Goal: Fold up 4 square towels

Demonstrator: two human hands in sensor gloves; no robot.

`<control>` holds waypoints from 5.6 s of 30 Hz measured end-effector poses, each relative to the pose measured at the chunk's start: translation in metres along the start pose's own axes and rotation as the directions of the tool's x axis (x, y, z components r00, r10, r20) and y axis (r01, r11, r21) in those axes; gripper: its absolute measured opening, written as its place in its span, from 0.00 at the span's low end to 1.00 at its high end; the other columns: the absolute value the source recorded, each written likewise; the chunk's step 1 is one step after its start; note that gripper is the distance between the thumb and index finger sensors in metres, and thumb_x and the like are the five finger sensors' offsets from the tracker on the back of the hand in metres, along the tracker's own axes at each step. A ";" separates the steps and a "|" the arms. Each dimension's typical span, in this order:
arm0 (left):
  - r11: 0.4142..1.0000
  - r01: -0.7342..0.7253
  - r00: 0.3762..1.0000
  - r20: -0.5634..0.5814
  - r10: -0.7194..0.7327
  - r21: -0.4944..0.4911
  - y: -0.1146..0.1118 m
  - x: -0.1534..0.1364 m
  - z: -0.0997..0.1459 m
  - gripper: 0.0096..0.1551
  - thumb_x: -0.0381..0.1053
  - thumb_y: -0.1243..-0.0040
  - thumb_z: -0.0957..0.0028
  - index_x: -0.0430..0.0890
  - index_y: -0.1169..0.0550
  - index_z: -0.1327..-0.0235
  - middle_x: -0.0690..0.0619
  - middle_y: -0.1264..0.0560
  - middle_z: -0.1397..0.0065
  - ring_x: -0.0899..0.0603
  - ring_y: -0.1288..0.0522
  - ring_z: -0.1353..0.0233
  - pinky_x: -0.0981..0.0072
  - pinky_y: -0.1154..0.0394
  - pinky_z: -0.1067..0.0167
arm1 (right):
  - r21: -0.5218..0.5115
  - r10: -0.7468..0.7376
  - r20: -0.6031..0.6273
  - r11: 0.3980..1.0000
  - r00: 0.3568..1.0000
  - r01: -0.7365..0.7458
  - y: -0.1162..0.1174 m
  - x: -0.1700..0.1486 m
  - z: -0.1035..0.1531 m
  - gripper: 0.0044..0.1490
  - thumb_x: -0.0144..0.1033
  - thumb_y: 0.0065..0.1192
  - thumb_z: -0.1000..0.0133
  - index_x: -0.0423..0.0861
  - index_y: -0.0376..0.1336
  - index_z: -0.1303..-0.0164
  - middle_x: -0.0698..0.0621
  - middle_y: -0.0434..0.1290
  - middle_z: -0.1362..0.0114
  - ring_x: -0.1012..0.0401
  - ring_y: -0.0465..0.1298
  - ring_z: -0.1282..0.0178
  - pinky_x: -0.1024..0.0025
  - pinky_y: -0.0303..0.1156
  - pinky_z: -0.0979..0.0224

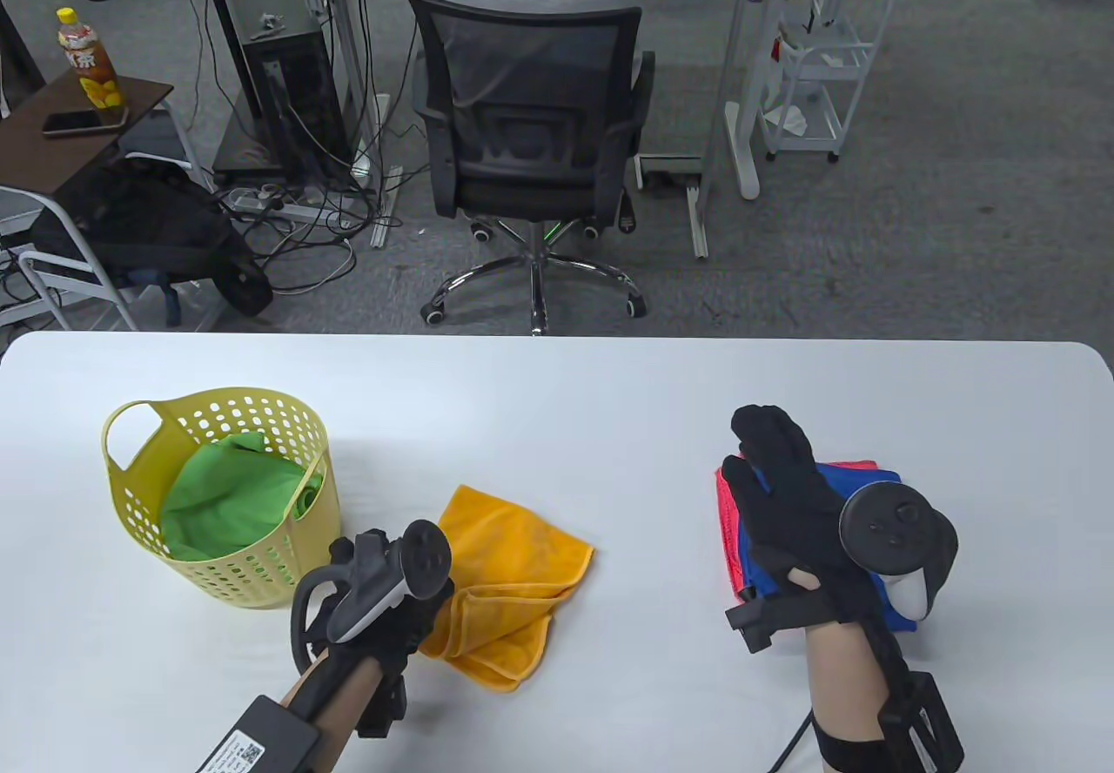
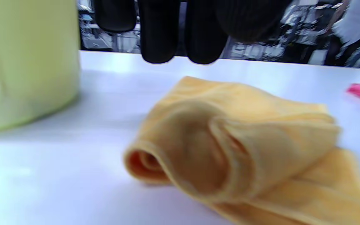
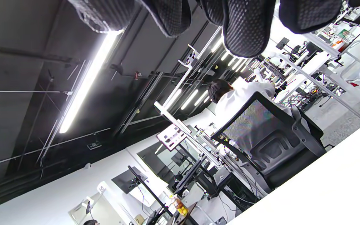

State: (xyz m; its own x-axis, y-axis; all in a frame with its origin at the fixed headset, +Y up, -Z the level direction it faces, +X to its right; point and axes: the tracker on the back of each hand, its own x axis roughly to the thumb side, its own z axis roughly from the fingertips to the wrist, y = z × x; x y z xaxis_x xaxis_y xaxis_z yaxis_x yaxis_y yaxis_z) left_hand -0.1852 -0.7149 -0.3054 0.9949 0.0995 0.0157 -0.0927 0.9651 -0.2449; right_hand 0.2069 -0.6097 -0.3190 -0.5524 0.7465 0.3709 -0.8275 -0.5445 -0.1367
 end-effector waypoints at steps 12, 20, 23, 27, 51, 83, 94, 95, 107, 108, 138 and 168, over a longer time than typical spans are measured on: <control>0.962 0.228 0.972 -0.020 -0.233 -0.148 -0.056 0.045 -0.035 0.35 0.60 0.33 0.51 0.61 0.28 0.27 0.50 0.33 0.22 0.36 0.46 0.14 0.34 0.55 0.17 | 0.070 0.032 0.005 0.997 0.999 -0.033 0.020 -0.001 -0.002 0.42 0.47 0.56 0.38 0.38 0.56 0.16 0.22 0.53 0.16 0.34 0.68 0.27 0.30 0.62 0.31; 0.980 0.073 0.997 -0.030 -0.068 0.186 -0.026 0.026 -0.009 0.23 0.58 0.31 0.50 0.60 0.21 0.40 0.57 0.14 0.37 0.46 0.18 0.27 0.42 0.38 0.18 | 0.135 0.067 0.023 0.988 0.997 -0.070 0.041 0.004 -0.002 0.43 0.48 0.55 0.37 0.37 0.56 0.17 0.22 0.53 0.17 0.33 0.67 0.27 0.29 0.62 0.31; 0.952 -0.194 0.979 -0.011 0.202 0.237 0.001 0.005 0.000 0.24 0.58 0.32 0.49 0.57 0.20 0.39 0.62 0.11 0.45 0.51 0.14 0.34 0.49 0.34 0.19 | 0.225 0.078 0.052 0.970 0.996 -0.088 0.059 0.017 0.002 0.41 0.48 0.55 0.37 0.35 0.60 0.20 0.23 0.64 0.22 0.36 0.73 0.33 0.36 0.68 0.35; 0.780 -0.617 0.787 0.050 0.615 0.105 0.017 -0.016 0.004 0.25 0.58 0.33 0.46 0.53 0.20 0.37 0.62 0.12 0.44 0.51 0.15 0.32 0.50 0.33 0.20 | 0.500 -0.021 -0.014 0.865 1.000 0.025 0.109 0.026 0.010 0.34 0.46 0.57 0.37 0.33 0.71 0.34 0.32 0.80 0.42 0.49 0.82 0.54 0.47 0.75 0.45; 0.590 -0.760 0.562 0.180 0.807 -0.272 0.002 0.018 0.014 0.28 0.54 0.45 0.38 0.52 0.33 0.25 0.61 0.19 0.32 0.49 0.22 0.24 0.50 0.37 0.18 | 0.535 -0.071 0.173 0.844 0.982 -0.033 0.178 0.019 0.025 0.37 0.33 0.58 0.40 0.25 0.61 0.25 0.23 0.72 0.31 0.39 0.80 0.39 0.41 0.74 0.39; 0.800 -0.380 0.925 0.182 0.333 0.464 0.081 -0.010 0.069 0.25 0.51 0.39 0.42 0.56 0.25 0.30 0.59 0.15 0.38 0.47 0.20 0.27 0.46 0.36 0.19 | 0.117 0.306 -0.034 0.947 0.951 -0.300 0.029 0.028 -0.001 0.25 0.30 0.58 0.39 0.31 0.69 0.36 0.27 0.73 0.34 0.43 0.79 0.45 0.34 0.67 0.34; 0.706 0.160 0.984 -0.166 -0.060 0.690 0.155 -0.051 0.146 0.22 0.52 0.39 0.43 0.58 0.21 0.35 0.60 0.13 0.39 0.48 0.18 0.28 0.45 0.36 0.18 | -0.121 0.064 0.071 0.991 0.995 -0.055 -0.092 0.063 0.044 0.24 0.31 0.61 0.40 0.35 0.74 0.39 0.29 0.74 0.32 0.42 0.78 0.42 0.31 0.64 0.32; 0.687 0.188 0.980 -0.184 -0.080 0.702 0.158 -0.052 0.153 0.22 0.53 0.40 0.43 0.59 0.20 0.35 0.61 0.13 0.39 0.48 0.18 0.27 0.45 0.36 0.18 | -0.114 0.031 0.096 0.993 0.995 -0.020 -0.097 0.068 0.049 0.24 0.31 0.61 0.41 0.36 0.74 0.39 0.29 0.73 0.31 0.42 0.78 0.41 0.31 0.64 0.32; 0.766 0.288 0.944 -0.307 -0.125 0.575 0.177 -0.052 0.087 0.22 0.55 0.43 0.43 0.60 0.20 0.35 0.57 0.15 0.35 0.43 0.22 0.23 0.40 0.40 0.17 | -0.065 0.277 -0.140 0.955 0.951 -0.288 -0.057 0.045 -0.006 0.24 0.27 0.64 0.42 0.34 0.75 0.39 0.28 0.70 0.27 0.41 0.75 0.36 0.30 0.62 0.31; 0.767 0.331 0.925 -0.351 -0.148 0.549 0.180 -0.051 0.069 0.22 0.55 0.44 0.43 0.60 0.20 0.36 0.58 0.15 0.35 0.43 0.23 0.23 0.40 0.40 0.17 | -0.056 0.301 -0.176 0.947 0.937 -0.315 -0.051 0.037 -0.016 0.24 0.27 0.64 0.43 0.34 0.75 0.40 0.28 0.70 0.27 0.41 0.75 0.36 0.30 0.62 0.30; 0.870 0.449 0.892 -0.040 -0.451 0.205 -0.034 -0.057 0.137 0.22 0.58 0.39 0.46 0.62 0.17 0.40 0.57 0.18 0.30 0.42 0.27 0.18 0.40 0.43 0.16 | 0.511 0.567 0.022 0.701 0.823 -0.497 0.031 -0.076 0.134 0.25 0.34 0.68 0.44 0.41 0.77 0.39 0.27 0.54 0.14 0.29 0.51 0.19 0.22 0.48 0.29; 0.984 -0.153 0.952 -0.254 0.171 0.088 -0.026 -0.103 0.044 0.36 0.65 0.51 0.42 0.52 0.29 0.22 0.47 0.20 0.27 0.36 0.20 0.27 0.43 0.34 0.21 | 0.691 0.877 -0.185 0.437 0.442 -0.577 0.134 -0.098 0.076 0.42 0.53 0.57 0.39 0.28 0.71 0.34 0.29 0.77 0.41 0.42 0.76 0.51 0.39 0.67 0.39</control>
State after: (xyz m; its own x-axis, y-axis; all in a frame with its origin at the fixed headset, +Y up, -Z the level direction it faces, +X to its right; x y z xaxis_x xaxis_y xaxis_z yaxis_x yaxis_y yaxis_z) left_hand -0.2871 -0.7398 -0.2581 0.9414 0.1977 -0.2732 -0.2467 0.9561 -0.1580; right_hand 0.1577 -0.7844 -0.3037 -0.9891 -0.0767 -0.1259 0.0264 -0.9323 0.3608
